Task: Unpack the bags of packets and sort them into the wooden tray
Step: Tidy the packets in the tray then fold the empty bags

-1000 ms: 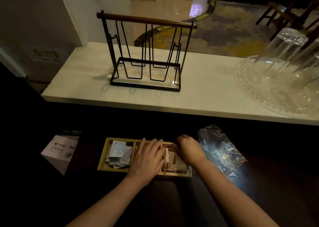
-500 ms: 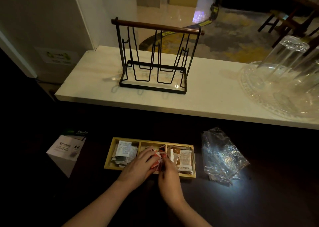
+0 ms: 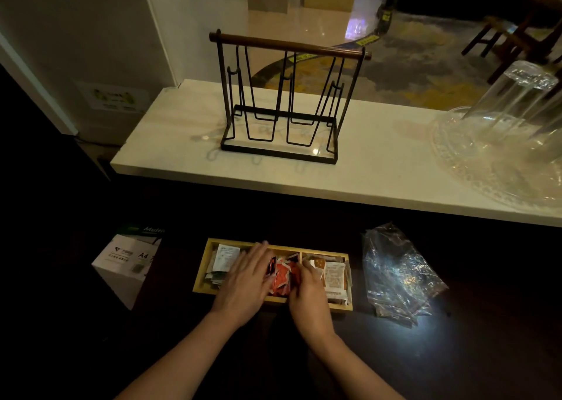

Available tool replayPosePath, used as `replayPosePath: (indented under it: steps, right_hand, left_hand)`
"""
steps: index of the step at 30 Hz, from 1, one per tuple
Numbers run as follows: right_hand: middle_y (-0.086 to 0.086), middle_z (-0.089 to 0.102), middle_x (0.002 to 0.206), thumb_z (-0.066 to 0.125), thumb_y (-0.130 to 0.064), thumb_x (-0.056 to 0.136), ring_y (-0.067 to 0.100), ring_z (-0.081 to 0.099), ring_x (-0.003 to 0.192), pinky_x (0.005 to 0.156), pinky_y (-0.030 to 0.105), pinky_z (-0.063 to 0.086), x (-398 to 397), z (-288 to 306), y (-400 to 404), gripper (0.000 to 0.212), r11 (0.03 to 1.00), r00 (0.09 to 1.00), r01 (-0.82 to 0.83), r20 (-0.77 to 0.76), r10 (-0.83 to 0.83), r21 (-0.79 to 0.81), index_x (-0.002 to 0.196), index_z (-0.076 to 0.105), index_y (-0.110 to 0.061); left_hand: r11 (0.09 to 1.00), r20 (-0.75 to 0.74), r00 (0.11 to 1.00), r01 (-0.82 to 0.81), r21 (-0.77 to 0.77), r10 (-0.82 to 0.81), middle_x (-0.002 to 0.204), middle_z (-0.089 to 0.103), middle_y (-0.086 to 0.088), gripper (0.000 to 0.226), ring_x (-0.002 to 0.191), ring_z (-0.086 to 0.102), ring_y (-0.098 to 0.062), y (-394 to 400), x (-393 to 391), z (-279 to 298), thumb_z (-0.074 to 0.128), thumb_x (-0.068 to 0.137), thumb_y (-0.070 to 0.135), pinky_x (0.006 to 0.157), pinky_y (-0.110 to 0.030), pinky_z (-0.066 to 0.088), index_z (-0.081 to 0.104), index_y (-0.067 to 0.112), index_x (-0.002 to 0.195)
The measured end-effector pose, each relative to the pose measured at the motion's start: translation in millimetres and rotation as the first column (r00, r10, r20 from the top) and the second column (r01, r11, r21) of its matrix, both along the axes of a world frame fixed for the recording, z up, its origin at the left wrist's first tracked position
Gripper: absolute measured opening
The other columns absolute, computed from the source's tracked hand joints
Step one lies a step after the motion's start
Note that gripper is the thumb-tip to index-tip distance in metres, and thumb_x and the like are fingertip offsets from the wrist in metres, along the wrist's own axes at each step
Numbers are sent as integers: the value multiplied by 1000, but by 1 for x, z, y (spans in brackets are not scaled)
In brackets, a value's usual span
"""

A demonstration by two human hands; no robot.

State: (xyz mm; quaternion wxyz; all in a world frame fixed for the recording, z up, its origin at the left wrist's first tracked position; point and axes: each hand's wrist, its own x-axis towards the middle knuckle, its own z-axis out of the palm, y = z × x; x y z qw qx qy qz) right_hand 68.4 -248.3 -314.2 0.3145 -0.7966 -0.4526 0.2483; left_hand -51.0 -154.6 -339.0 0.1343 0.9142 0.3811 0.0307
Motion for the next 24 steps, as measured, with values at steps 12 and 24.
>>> replayPosePath:
  steps: [12,24]
  right_hand:
    - [11,4,159,39,-29,97,22,-2,147,114,29,-9,-28,-16,12,63,981,991,-99,67,112,-165,150,8,-12]
    - [-1,33,150,39,-20,97,19,37,136,105,39,42,43,-19,-42,51,955,954,298,-21,-298,0,145,24,-24]
  left_hand:
    - [997,-150,986,-73,22,76,144,48,-5,74,134,41,-22,15,-51,-24,-4,94,50,106,-41,39,48,18,135]
    - [992,-87,988,-124,35,127,156,19,-5,73,144,16,-19,0,-40,-15,-3,92,54,115,-36,-2,27,14,145]
